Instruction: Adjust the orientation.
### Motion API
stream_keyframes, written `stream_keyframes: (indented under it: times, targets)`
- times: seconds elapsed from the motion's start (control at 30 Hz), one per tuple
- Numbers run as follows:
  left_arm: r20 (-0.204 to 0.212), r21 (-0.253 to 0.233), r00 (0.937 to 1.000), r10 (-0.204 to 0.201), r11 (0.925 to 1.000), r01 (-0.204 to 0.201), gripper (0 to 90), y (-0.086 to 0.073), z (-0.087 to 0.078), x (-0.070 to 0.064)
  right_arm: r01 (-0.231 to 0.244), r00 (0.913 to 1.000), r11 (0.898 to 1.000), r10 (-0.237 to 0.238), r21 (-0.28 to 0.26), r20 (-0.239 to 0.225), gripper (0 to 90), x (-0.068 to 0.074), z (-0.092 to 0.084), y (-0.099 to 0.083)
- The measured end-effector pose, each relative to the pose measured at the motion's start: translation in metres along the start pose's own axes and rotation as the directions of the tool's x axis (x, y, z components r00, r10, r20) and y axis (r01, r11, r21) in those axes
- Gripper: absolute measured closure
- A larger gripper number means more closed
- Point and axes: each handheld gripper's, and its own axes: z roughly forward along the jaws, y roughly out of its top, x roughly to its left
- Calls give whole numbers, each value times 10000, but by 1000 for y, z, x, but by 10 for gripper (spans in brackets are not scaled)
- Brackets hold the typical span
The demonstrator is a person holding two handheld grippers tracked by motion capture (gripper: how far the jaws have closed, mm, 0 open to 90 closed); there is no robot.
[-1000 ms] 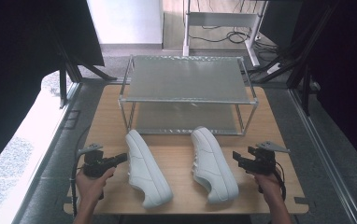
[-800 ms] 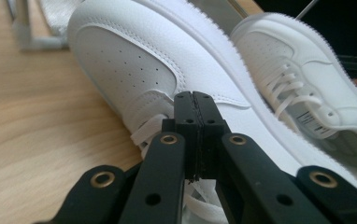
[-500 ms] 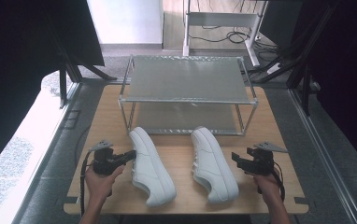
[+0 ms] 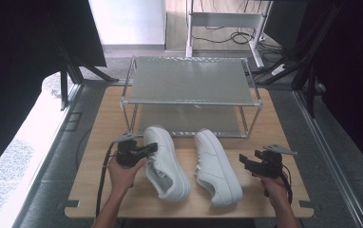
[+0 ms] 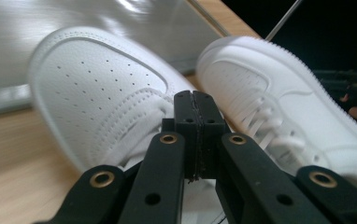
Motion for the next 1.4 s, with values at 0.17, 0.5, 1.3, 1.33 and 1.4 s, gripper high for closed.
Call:
stream_keyframes:
  times: [0.17,0.5,1.3,1.33,1.4]
  targets:
    - [147,1104,9976,679,9915,-691,900,4,57,-19,-33,10000,10000,33,52,22,261,-2,-1,-1]
    - [229,1302,9985,494,9901,-520,895,11,49,-19,-333,9994,9994,333,-42,121,262,-8,-4,-1]
    - [893,1919,9833,1587,9660,-1733,900,-26,33,-62,-203,9996,9998,202,68,175,263,-4,-3,-3]
    - [820,1971,9826,1666,9637,-1799,900,-27,30,-61,-157,9997,9998,156,78,202,263,-4,-3,-3]
    - [751,2031,9818,1746,9612,-1865,900,-27,28,-61,-152,9996,9998,149,122,221,263,-5,-3,-3]
